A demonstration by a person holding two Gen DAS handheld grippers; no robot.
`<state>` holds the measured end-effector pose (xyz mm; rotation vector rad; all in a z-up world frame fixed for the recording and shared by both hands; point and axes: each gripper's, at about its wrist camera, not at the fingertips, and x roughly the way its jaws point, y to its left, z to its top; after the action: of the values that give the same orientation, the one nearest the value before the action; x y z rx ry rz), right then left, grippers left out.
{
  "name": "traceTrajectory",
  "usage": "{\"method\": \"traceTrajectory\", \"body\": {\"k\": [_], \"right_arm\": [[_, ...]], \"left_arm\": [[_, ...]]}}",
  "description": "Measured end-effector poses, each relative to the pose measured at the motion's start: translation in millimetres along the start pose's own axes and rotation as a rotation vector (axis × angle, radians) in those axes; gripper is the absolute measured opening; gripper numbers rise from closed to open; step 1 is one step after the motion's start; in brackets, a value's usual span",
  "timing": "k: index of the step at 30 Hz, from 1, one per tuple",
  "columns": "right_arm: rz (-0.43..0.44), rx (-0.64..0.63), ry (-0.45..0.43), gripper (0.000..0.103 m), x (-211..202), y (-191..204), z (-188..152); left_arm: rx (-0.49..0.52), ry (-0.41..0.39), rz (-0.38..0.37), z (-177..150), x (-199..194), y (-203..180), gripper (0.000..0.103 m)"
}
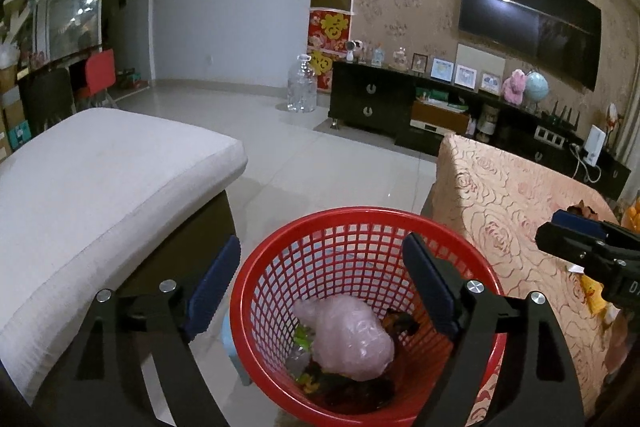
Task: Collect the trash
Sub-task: 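Move both open tools back to the table trash, then grasp the white mesh bag with the right tool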
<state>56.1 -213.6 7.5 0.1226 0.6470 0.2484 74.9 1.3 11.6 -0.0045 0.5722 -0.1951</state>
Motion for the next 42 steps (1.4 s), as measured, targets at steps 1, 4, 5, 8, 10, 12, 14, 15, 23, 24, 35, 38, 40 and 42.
{"method": "traceTrajectory", "body": {"k": [1,4,5,8,10,12,14,15,23,24,35,38,40,42], "right_arm": [[-0.008,0.002,-0.004,0.068,-2,-2,0],[-0.041,0.006,-0.014,0.070,-8,-7,-3],[-0.047,0.006,-0.014,0.070,-8,-8,-4],[-0.072,0.013,-0.013,0.070,-15,-14,-11],[-0.092,0.026,-0.015,0.070,-23,-22,-14],[-0.127,0.039,-0.026,0.070,-35,-32,-17],[-0.160,0.047,-0.037,0.070,-46,-42,-19],[-0.190,0.053,-0.045,0.070,-56,-50,-21],[-0.354,0.162,-0.081,0.071,-113,-113,-55],[-0.373,0.169,-0.083,0.071,-117,-119,-59],[-0.553,0.310,-0.044,0.076,-158,-183,-120],[-0.555,0.326,-0.009,0.079,-155,-185,-133],[-0.537,0.325,0.024,0.080,-145,-185,-144],[-0.523,0.322,0.053,0.080,-134,-184,-149]], "left_arm": [[0.001,-0.004,-0.004,0,-1,-1,0.080],[0.010,-0.010,-0.017,0,-3,-6,0.080],[0.015,-0.013,-0.022,0,-4,-9,0.080],[0.021,-0.021,-0.041,1,-4,-17,0.080],[0.023,-0.023,-0.054,2,-5,-22,0.080],[0.028,-0.024,-0.070,2,-6,-30,0.080],[0.035,-0.024,-0.083,2,-6,-37,0.080],[0.040,-0.025,-0.091,2,-6,-41,0.080],[0.066,-0.027,-0.157,2,-7,-73,0.080],[0.070,-0.026,-0.164,2,-7,-77,0.080],[0.117,-0.014,-0.229,-4,-5,-116,0.080],[0.129,-0.013,-0.237,-6,-5,-124,0.080],[0.135,-0.010,-0.240,-7,-5,-127,0.080],[0.137,-0.007,-0.244,-8,-5,-130,0.080]]}}
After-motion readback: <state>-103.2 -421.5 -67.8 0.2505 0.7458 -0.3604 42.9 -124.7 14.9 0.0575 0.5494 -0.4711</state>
